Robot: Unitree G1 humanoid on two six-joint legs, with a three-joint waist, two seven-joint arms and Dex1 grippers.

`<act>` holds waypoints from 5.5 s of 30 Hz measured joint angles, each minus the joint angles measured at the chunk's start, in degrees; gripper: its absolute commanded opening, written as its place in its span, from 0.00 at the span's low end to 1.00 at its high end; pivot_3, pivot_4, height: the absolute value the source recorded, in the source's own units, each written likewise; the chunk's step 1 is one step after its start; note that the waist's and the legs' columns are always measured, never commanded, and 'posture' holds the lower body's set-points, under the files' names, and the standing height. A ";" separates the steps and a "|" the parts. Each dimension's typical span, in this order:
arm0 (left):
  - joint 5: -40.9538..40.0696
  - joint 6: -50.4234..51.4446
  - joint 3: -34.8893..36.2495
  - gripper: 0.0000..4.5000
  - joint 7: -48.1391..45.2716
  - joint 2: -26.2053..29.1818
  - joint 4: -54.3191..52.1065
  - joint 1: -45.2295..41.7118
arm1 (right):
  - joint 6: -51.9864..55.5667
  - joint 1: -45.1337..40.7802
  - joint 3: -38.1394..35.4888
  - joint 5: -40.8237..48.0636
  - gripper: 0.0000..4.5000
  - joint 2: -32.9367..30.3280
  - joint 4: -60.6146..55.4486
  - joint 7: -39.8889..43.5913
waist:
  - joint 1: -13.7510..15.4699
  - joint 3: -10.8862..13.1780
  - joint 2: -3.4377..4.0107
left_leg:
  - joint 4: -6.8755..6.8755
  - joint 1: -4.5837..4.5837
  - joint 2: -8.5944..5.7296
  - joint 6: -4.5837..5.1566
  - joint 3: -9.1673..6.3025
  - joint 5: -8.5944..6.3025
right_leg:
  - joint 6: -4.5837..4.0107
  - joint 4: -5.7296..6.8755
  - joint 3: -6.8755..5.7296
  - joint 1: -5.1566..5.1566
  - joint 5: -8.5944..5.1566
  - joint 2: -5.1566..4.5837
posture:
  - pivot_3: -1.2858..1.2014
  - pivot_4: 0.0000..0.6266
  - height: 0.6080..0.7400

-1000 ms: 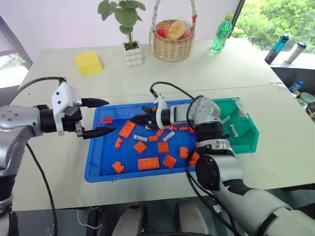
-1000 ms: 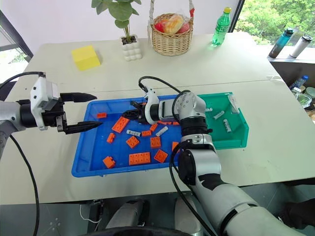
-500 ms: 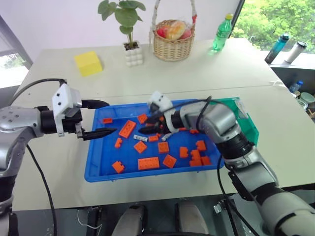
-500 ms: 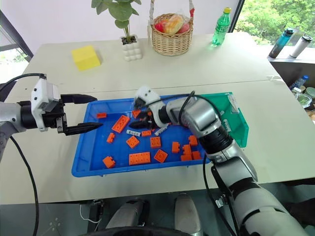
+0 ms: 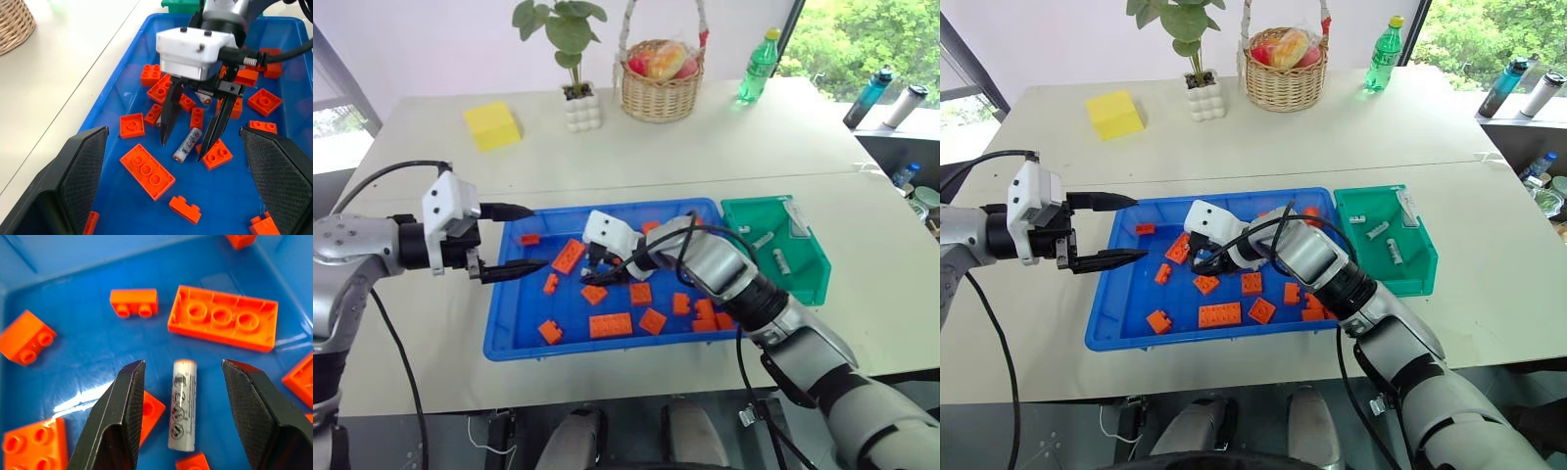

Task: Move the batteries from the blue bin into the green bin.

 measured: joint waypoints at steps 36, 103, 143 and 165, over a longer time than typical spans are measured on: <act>0.33 -0.39 -2.22 1.00 0.08 -1.85 1.47 -2.71 | -0.49 1.38 -1.88 -6.05 0.40 1.36 1.82 2.90 | -0.01 -0.03 -0.04 | 0.02 0.03 -0.01 0.00 -0.06 0.00 | 0.00 0.01 0.00 0.04 0.00 0.01 | 0.52 0.24 0.98; -4.49 -2.34 1.61 1.00 1.71 -6.10 -5.91 5.43 | -4.70 3.69 -8.14 -0.81 0.71 -7.03 2.84 2.20 | 2.12 0.02 0.01 | -0.05 0.02 0.22 0.07 0.41 -0.04 | 0.01 -0.78 -0.09 0.35 0.00 0.06 | 0.52 0.24 0.98; -3.86 -1.86 -0.28 1.00 2.04 -6.55 -3.92 1.35 | 1.64 5.00 -8.86 -4.03 0.31 -5.86 -2.03 1.84 | 1.52 0.02 0.01 | -0.03 0.02 0.19 0.07 0.39 -0.04 | 0.01 -0.76 -0.08 0.32 0.00 0.03 | 0.52 0.24 0.98; -2.91 -3.09 -0.02 1.00 2.01 -6.83 -2.13 -0.05 | 2.36 3.02 -10.64 -2.69 0.95 -6.51 -0.42 1.95 | 1.50 0.02 0.01 | -0.01 0.02 0.17 0.07 0.38 -0.04 | 0.01 -0.73 -0.07 0.30 0.00 0.02 | 0.52 0.24 0.98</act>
